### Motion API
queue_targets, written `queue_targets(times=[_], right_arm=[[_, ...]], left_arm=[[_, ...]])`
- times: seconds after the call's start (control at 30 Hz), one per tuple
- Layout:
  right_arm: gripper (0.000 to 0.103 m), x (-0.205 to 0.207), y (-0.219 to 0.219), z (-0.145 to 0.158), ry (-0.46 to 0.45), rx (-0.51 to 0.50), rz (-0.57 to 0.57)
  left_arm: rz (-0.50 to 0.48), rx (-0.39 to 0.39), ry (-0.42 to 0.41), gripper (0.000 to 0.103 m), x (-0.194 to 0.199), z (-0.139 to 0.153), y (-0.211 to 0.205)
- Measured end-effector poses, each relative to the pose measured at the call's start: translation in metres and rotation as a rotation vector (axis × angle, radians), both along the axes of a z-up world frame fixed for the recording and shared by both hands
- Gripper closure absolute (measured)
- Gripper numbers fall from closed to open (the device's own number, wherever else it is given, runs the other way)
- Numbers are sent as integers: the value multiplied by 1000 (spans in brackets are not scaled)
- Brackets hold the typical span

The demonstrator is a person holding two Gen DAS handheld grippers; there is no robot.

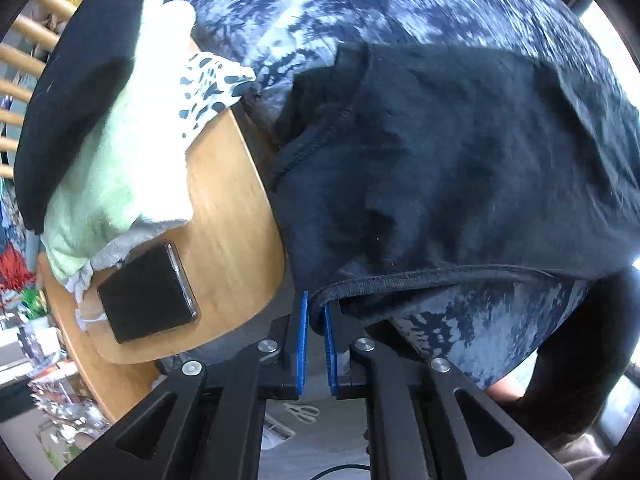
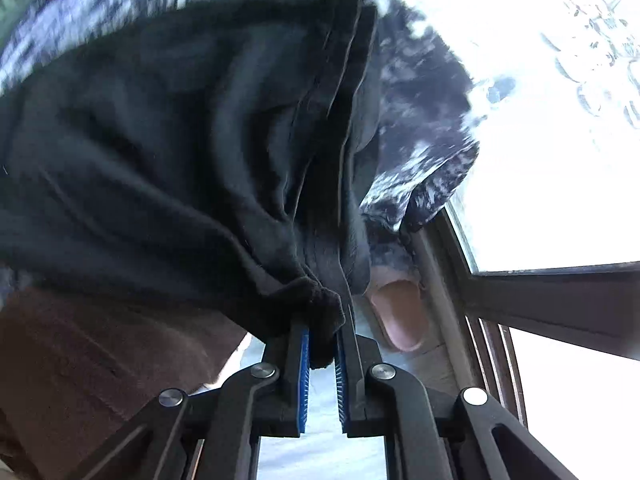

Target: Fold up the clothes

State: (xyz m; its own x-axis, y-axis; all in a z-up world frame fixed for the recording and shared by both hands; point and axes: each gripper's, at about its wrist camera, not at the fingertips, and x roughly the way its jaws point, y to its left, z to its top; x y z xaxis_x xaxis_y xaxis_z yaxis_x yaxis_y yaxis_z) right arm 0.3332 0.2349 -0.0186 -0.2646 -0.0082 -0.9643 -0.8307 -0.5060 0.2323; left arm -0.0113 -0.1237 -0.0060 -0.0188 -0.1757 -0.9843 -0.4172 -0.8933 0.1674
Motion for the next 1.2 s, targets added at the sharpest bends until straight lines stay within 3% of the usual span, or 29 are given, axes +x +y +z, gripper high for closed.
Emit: queue_targets(times=[0.17, 0.23, 0.3, 0.33, 0.4, 0.63, 0.73, 0.77, 0.8, 0.83, 1.0, 1.2], right_arm=[[95, -18, -11, -12, -67, -9, 63], [94, -22, -19, -18, -83, -9, 86], [87, -21, -26, -19, -103, -6, 103], [69, -21, -27, -18, -126, 1, 110], [56, -19, -29, -12, -151, 19, 114], [56, -4, -17, 39, -67, 77, 41], [56, -19, -6, 66, -13, 119, 33], [56, -26, -3, 72, 3, 135, 41], [56, -32, 1, 79, 18, 151, 48], [56, -38, 4, 80, 35, 162, 54], [56, -78, 33, 61, 98, 130, 73], [56, -95, 24, 28, 88, 81, 117]], left_arm=[[-49, -79, -14, 94, 9, -21, 19], [-59, -96, -34, 89, 13, -25, 23], [-63, -102, -45, 75, 16, -23, 23], [-57, -89, -49, 73, 17, -19, 21], [-33, -38, -58, 69, 17, -6, 15], [89, 220, -24, 69, -16, 64, 0], [112, 287, 6, 68, -36, 87, 4], [115, 292, 15, 62, -42, 89, 2], [113, 284, 18, 54, -51, 88, 1], [110, 271, 18, 54, -57, 86, 4], [106, 220, -29, 53, -88, 38, 29], [98, 172, -25, 53, -128, -10, 57]])
